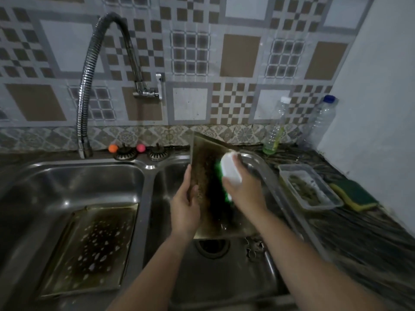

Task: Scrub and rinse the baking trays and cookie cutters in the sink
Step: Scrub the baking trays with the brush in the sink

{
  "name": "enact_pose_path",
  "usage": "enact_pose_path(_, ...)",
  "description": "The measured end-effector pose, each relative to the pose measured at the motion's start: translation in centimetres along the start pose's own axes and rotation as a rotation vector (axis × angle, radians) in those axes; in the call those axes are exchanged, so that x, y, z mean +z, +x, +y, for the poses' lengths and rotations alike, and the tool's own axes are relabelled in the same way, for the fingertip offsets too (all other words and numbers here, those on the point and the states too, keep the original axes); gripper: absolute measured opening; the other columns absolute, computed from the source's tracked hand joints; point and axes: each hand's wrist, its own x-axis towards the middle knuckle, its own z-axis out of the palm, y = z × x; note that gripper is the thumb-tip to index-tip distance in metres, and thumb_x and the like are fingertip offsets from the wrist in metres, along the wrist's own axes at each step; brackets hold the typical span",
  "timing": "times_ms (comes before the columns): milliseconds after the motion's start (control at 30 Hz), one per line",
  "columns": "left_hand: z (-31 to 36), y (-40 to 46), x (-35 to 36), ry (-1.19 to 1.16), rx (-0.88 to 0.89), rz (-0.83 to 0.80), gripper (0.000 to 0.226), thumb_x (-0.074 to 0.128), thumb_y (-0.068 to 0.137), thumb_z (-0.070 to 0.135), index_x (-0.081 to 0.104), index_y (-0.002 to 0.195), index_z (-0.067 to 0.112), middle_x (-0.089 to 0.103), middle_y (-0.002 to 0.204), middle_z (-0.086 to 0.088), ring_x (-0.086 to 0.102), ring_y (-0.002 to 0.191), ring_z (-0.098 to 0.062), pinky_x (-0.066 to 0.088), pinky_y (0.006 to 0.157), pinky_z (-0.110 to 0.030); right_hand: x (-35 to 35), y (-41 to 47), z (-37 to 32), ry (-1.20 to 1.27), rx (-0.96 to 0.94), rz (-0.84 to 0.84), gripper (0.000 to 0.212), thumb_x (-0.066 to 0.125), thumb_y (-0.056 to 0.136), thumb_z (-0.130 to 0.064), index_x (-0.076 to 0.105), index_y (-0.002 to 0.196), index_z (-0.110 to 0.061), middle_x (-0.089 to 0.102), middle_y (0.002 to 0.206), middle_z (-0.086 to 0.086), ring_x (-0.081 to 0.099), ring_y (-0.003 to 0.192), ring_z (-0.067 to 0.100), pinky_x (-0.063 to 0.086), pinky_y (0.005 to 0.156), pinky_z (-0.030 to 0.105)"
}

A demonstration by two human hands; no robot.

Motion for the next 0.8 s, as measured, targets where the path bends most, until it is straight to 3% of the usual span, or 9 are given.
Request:
enact_pose_path(133, 1.1, -0.2, 1.6, -0.033, -0.023, -0.013, 0.053, 0.043, 0.099, 0.005, 0.036, 0.144, 0.032, 0.045, 0.123, 0.039, 0.040, 0.113, 0.027, 0.032, 0.092, 0.003, -3.0, 6.0, 0.2, -0.124, 0.044, -0.042, 0.069, 0.053, 0.093, -0.042, 0.014, 0.151, -0.041, 0.058, 0.124, 0.021, 0.058, 0.105, 0.036, 0.050, 0.088, 0.040)
enact_pose_path(267, 1.5, 0.6, 0.8, -0.005, -0.023, 0.078, 0.052, 0.045, 0.098, 0.010, 0.038, 0.143, 0.035, 0.045, 0.129, 0.034, 0.040, 0.115, 0.023, 0.032, 0.090, 0.003, -2.7, 1.4, 1.8, -0.265, -0.061, -0.095, 0.070, 0.055, 0.091, -0.044, 0.018, 0.150, -0.042, 0.045, 0.143, 0.008, 0.051, 0.120, 0.026, 0.044, 0.090, 0.033)
enact_pose_path(367, 1.3, 1.0, -0.1, 0.101, 0.000, 0.109, 0.053, 0.043, 0.099, 0.010, 0.033, 0.144, 0.037, 0.046, 0.119, 0.040, 0.043, 0.107, 0.027, 0.034, 0.085, 0.005, -1.5, -3.4, 3.5, -0.096, -0.067, -0.143, 0.074, 0.057, 0.089, -0.046, 0.012, 0.148, -0.049, 0.053, 0.133, 0.009, 0.057, 0.110, 0.024, 0.051, 0.085, 0.035)
enact_pose_path(500, 1.2, 0.2, 0.1, 0.250, -0.025, 0.132, 0.054, 0.042, 0.100, 0.015, 0.029, 0.145, 0.042, 0.053, 0.107, 0.030, 0.051, 0.096, 0.016, 0.037, 0.080, -0.005, -2.4, -1.7, 2.2, 0.291, 0.124, -0.122, 0.071, 0.060, 0.091, -0.039, 0.020, 0.149, -0.043, 0.045, 0.145, -0.001, 0.051, 0.123, 0.023, 0.049, 0.080, 0.025)
enact_pose_path(567, 1.5, -0.5, 0.7, 0.356, 0.042, 0.133, 0.055, 0.045, 0.099, 0.016, 0.030, 0.145, 0.043, 0.051, 0.101, 0.034, 0.050, 0.091, 0.017, 0.037, 0.078, -0.009, -3.5, -0.3, 0.2, 0.473, 0.208, -0.041, 0.069, 0.061, 0.090, -0.042, 0.024, 0.149, -0.042, 0.039, 0.149, -0.004, 0.045, 0.131, 0.024, 0.048, 0.092, 0.031)
enact_pose_path(667, 2.0, -1.6, 1.8, 0.508, 0.111, 0.158, 0.061, 0.048, 0.097, 0.014, 0.029, 0.143, 0.048, 0.059, 0.116, 0.022, 0.057, 0.099, 0.004, 0.042, 0.077, -0.016, -4.6, 1.1, -2.5, 0.510, 0.227, -0.022, 0.081, 0.061, 0.084, -0.057, 0.019, 0.151, -0.039, 0.031, 0.154, -0.005, 0.036, 0.137, 0.023, 0.037, 0.097, 0.029)
enact_pose_path(800, 2.1, -2.9, 2.5, 0.577, 0.193, 0.137, 0.077, 0.052, 0.085, -0.006, 0.034, 0.144, 0.039, 0.061, 0.128, 0.011, 0.063, 0.106, -0.009, 0.048, 0.081, -0.016, -4.8, 2.1, -5.7, 0.446, 0.198, -0.026, 0.095, 0.058, 0.079, -0.068, 0.007, 0.153, -0.037, 0.023, 0.158, 0.002, 0.028, 0.142, 0.027, 0.035, 0.103, 0.033)
